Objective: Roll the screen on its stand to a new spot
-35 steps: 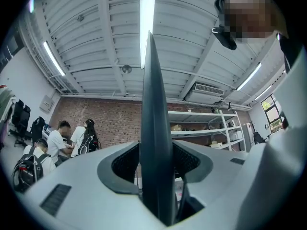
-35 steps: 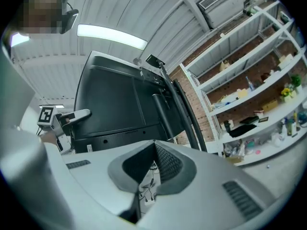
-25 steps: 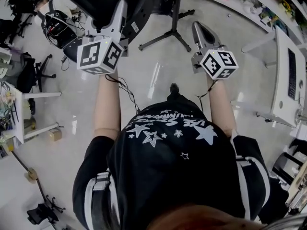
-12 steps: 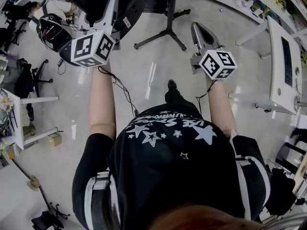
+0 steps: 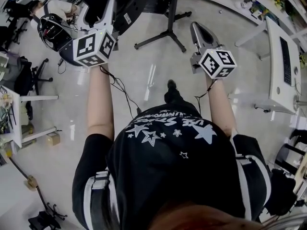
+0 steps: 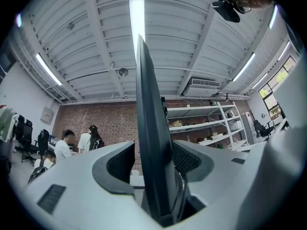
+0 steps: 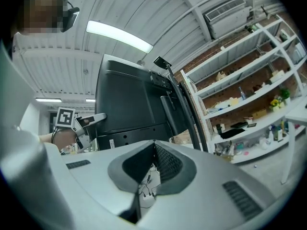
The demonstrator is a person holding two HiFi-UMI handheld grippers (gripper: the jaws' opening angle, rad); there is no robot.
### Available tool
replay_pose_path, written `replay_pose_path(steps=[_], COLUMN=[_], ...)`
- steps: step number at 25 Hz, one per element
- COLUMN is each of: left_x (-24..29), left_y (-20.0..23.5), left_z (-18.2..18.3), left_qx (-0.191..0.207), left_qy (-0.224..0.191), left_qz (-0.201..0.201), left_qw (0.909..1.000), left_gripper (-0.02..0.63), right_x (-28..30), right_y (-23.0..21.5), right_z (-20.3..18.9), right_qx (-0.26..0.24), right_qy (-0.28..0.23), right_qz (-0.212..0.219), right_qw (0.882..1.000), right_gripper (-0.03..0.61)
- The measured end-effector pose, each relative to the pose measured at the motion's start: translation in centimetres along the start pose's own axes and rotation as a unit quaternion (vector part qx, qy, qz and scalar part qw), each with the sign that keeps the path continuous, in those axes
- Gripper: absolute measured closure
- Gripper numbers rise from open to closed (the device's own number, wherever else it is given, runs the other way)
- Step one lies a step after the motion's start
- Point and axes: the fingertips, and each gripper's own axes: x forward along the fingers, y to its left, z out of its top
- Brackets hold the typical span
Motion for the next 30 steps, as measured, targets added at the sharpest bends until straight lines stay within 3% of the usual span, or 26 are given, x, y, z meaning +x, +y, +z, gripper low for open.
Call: replay_pose_path(steps=[7,14,17,23,30], left_x=[-5.2,-10.2,-11.8,-13.5,-14.2], left_y=[0.2,-0.1,-0.7,-4.4,-9.6], left_z=[-0.1,-0.8,-1.0,-2.5,-3.4], left_qx=[-0.035,-0.090,-0.093,-0.108,-0.108], left_qy=[0.007,0.010,0.018,0.053,0.080], left_qz=[0.018,0.008,0.003,-0.033,-0.048], left_qw=[0.9992,0.9959,0.9955,0.9921,0.9897], left_gripper=[0.360,0.361,0.362,0.364,0.369], right_x=[-1.2,-3.2,-4.4,-7.0,-9.4], right_y=[2.9,5.8,6.5,6.5,4.7], right_z=[0.1,-1.5,-2.2,-3.0,-2.5], right_qx=[-0.009,-0.014,-0.014,-0.011,-0.004], right_qy=[-0.005,0.011,0.020,0.033,0.029], right_qz=[0.019,0.024,0.020,0.011,0.018], right_qw=[1.000,1.000,0.999,0.999,0.999], right_gripper=[0.571,0.571,0.571,0.571,0.571])
